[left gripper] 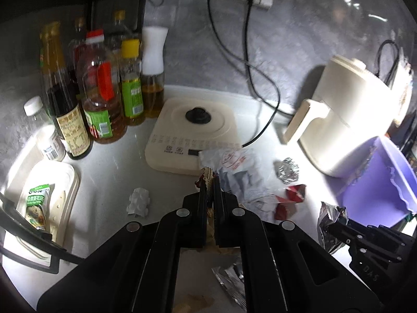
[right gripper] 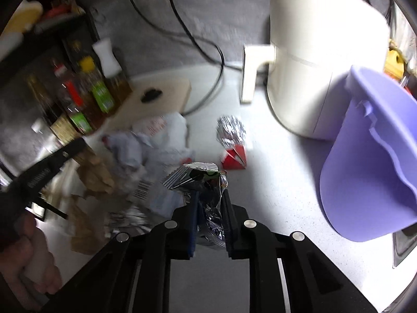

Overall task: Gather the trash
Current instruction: 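Carry the foil wrapper into the lavender bucket and open the right gripper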

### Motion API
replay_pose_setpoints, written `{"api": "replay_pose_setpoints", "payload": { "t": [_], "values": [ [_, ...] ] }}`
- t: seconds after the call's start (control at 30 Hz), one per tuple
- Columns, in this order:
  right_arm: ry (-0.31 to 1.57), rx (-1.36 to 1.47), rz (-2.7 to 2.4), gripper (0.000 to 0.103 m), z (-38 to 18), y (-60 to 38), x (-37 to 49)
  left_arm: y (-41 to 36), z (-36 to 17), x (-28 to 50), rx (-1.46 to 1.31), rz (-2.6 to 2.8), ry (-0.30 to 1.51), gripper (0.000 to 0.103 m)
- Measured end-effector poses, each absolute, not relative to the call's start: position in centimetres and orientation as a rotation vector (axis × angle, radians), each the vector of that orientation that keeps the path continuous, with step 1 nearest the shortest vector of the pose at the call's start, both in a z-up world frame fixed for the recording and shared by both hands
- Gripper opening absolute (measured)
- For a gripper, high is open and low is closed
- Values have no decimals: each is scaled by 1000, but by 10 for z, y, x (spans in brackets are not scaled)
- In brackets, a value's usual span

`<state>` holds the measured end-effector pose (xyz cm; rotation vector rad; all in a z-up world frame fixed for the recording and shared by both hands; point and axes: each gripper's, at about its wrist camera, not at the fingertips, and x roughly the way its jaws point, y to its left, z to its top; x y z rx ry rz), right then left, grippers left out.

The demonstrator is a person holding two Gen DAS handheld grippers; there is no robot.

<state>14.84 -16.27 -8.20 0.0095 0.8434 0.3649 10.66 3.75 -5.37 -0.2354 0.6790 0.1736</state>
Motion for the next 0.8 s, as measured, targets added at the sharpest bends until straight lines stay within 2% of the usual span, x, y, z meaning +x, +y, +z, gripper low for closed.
{"api": "replay_pose_setpoints", "payload": {
  "t": [0.43, 0.8],
  "values": [
    [620, 42, 270, 18, -6, -192, 105, 14, -1, 85, -289, 10, 540, 5],
    [520, 83, 237, 19, 23, -249, 104, -48, 35, 102, -250, -56, 462, 5]
  ]
}}
